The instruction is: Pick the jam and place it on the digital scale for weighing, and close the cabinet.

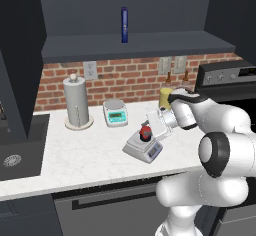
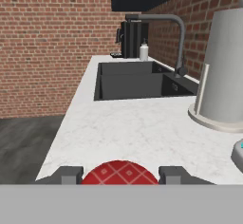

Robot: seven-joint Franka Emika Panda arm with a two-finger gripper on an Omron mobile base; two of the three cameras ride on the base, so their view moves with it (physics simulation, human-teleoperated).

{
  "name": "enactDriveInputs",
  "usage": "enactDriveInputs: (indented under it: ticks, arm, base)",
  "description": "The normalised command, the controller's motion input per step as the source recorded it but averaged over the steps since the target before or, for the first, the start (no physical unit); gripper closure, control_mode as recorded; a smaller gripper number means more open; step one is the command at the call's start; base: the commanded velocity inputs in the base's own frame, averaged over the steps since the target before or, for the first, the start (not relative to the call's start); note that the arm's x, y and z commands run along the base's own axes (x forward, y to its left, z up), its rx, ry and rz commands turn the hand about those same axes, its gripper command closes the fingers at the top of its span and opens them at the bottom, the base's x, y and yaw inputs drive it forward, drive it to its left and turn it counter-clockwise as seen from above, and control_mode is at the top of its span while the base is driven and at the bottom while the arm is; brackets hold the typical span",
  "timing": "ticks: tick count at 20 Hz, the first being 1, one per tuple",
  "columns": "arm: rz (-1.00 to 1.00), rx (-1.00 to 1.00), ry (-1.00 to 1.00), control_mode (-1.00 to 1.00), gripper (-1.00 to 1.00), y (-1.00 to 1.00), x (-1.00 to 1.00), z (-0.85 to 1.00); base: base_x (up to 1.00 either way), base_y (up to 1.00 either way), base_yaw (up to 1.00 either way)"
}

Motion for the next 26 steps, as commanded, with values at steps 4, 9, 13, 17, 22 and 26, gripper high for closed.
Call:
enactDriveInputs:
  ticks: [4,9,13,17,22,26]
  arm:
    - [0.00,0.00,0.00,-1.00,1.00,0.00,0.01,-0.14]
    - [0.00,0.00,0.00,-1.00,1.00,0.01,0.01,-0.20]
    - [0.00,0.00,0.00,-1.00,1.00,0.02,0.16,-0.11]
    - [0.00,0.00,0.00,-1.00,1.00,0.03,0.26,-0.01]
    - [0.00,0.00,0.00,-1.00,1.00,0.08,0.18,0.00]
    - [0.00,0.00,0.00,-1.00,1.00,0.12,0.01,-0.15]
  base:
    - [0.00,0.00,0.00]
    - [0.00,0.00,0.00]
    - [0.00,0.00,0.00]
    - [0.00,0.00,0.00]
    - [0.00,0.00,0.00]
    - [0.00,0.00,0.00]
